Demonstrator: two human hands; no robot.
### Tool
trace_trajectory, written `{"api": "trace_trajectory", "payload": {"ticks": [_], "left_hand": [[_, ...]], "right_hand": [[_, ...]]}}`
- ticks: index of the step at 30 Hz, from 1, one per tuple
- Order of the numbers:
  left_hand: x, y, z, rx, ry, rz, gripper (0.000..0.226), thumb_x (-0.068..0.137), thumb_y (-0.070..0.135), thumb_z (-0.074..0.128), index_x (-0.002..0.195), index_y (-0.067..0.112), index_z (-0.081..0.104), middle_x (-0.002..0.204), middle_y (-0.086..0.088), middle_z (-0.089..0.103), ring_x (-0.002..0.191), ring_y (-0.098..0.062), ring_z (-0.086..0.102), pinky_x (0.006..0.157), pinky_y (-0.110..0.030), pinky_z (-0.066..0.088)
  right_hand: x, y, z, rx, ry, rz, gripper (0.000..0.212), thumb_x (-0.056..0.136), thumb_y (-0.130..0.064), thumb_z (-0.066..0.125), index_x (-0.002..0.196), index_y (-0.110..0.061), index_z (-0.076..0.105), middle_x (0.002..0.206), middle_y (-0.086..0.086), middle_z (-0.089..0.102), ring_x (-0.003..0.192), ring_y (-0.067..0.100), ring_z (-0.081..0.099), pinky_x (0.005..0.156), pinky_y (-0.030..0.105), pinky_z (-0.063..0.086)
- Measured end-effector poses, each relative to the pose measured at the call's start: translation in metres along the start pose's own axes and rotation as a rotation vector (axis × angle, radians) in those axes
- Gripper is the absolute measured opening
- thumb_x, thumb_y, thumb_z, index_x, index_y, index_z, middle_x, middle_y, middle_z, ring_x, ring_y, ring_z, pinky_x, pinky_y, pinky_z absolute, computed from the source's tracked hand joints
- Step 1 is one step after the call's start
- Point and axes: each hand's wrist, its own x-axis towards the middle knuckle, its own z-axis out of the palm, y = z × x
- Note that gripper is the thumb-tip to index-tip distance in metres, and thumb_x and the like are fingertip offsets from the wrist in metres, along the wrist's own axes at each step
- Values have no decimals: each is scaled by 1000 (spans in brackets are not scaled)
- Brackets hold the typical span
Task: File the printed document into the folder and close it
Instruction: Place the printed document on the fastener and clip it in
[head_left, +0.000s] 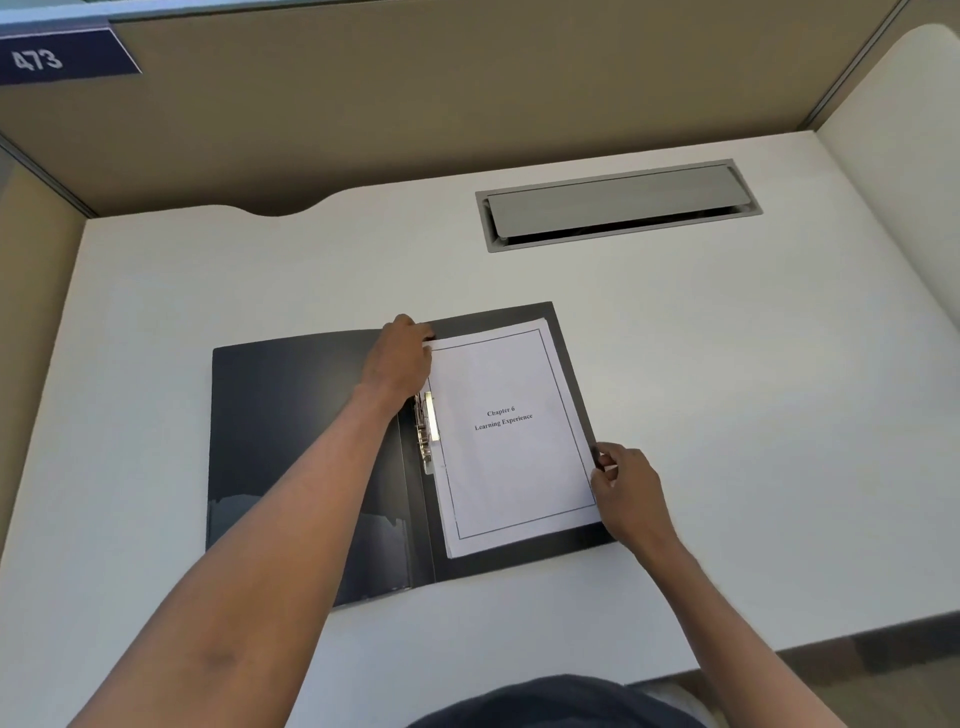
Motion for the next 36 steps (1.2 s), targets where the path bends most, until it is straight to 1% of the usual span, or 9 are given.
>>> {"api": "trace_trajectory", "payload": {"ticks": [9,16,20,23,25,26,30,33,36], "left_hand": [[-3,1,0,32,-6,8,38,99,5,47,133,7,64,136,-16,55,123,-35,56,93,-39,49],[0,1,1,32,-18,-2,36,99,7,49,131,6,65,135,-16,55,120,-35,58,93,-40,50],[-1,3,0,61,-20,-1,36,98,7,48,130,5,65,135,-17,55,120,-36,58,93,-42,51],[-3,6,-1,102,-27,-13,36,97,7,47,129,7,65,133,-16,55,120,-35,56,90,-45,53],[-3,9,-1,159,-8,-1,36,97,7,47,128,6,65,131,-17,56,120,-36,54,91,-46,51],[-2,12,-1,182,8,18,36,97,7,47,128,6,65,131,-17,57,120,-37,54,93,-46,50],[6,24,2,151,-21,156,35,98,8,45,127,5,64,131,-16,59,122,-36,53,98,-48,47],[13,34,7,182,-123,231,41,99,8,43,136,6,59,139,-14,54,125,-36,51,100,-48,47],[22,39,9,252,-187,236,44,95,2,42,136,7,57,139,-11,50,121,-36,52,97,-48,49]], "right_hand": [[-43,3,9,-34,-7,24,47,98,-11,54,145,-12,47,132,10,49,124,29,48,99,39,48],[-56,5,16,0,14,66,43,98,-9,53,141,-8,49,128,9,49,122,29,48,98,35,46],[-59,3,13,15,-5,64,46,99,-8,53,144,-7,46,132,10,47,122,30,51,105,42,47],[-68,0,8,71,109,63,46,98,-10,57,143,-9,46,134,5,46,117,21,54,101,37,49],[-81,-4,9,215,234,162,35,96,-10,58,131,-15,55,126,0,53,102,10,59,87,28,51],[-89,-8,11,357,228,271,28,96,-10,57,123,-17,60,120,0,59,97,9,60,83,25,50],[-104,-28,26,988,-49,705,13,102,-7,52,101,-8,65,111,12,68,105,23,66,105,38,52],[-103,-41,34,1163,-83,855,14,103,2,47,111,2,59,123,21,63,118,33,63,113,42,46],[-102,-51,36,1158,-100,867,34,101,6,42,134,7,52,133,22,59,125,35,60,116,43,44]]}}
